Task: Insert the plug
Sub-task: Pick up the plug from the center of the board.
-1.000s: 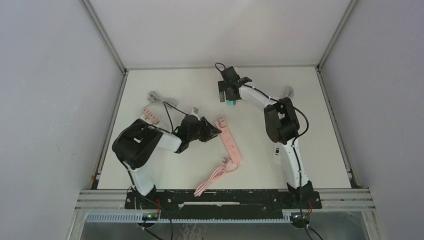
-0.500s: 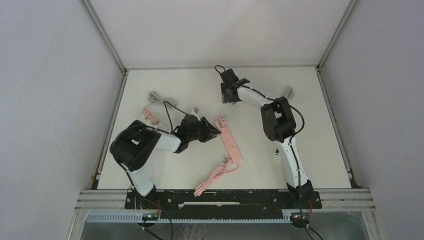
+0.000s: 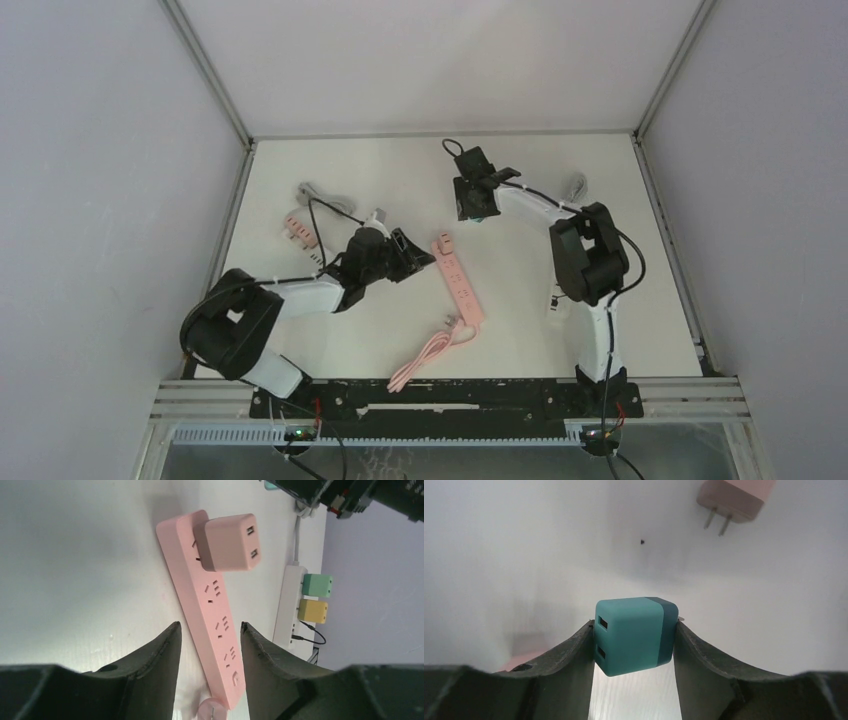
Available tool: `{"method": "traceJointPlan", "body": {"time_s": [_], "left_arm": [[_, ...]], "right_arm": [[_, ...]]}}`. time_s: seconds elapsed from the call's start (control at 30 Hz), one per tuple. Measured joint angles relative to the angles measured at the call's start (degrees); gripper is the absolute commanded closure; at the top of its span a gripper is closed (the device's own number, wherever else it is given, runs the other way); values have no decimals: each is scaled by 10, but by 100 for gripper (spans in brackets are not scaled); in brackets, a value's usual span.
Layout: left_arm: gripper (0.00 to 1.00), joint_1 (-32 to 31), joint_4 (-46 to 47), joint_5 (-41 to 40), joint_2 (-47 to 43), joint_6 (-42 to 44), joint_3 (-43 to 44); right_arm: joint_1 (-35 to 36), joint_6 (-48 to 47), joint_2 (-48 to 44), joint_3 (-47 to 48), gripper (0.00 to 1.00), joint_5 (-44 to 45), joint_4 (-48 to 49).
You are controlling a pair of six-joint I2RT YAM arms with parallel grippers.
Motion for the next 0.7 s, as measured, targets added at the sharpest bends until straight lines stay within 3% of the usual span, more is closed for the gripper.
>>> {"method": "traceJointPlan", "body": {"time_s": [0.27,0.7], "left_arm": [[45,0,-80,-20,-120,22,-7],[44,20,-256,-8,-268,71,13]], "right_arm": [[19,-13,-155,-122,63,0,26],[127,-95,-351,-270,63,-7,63]]}}
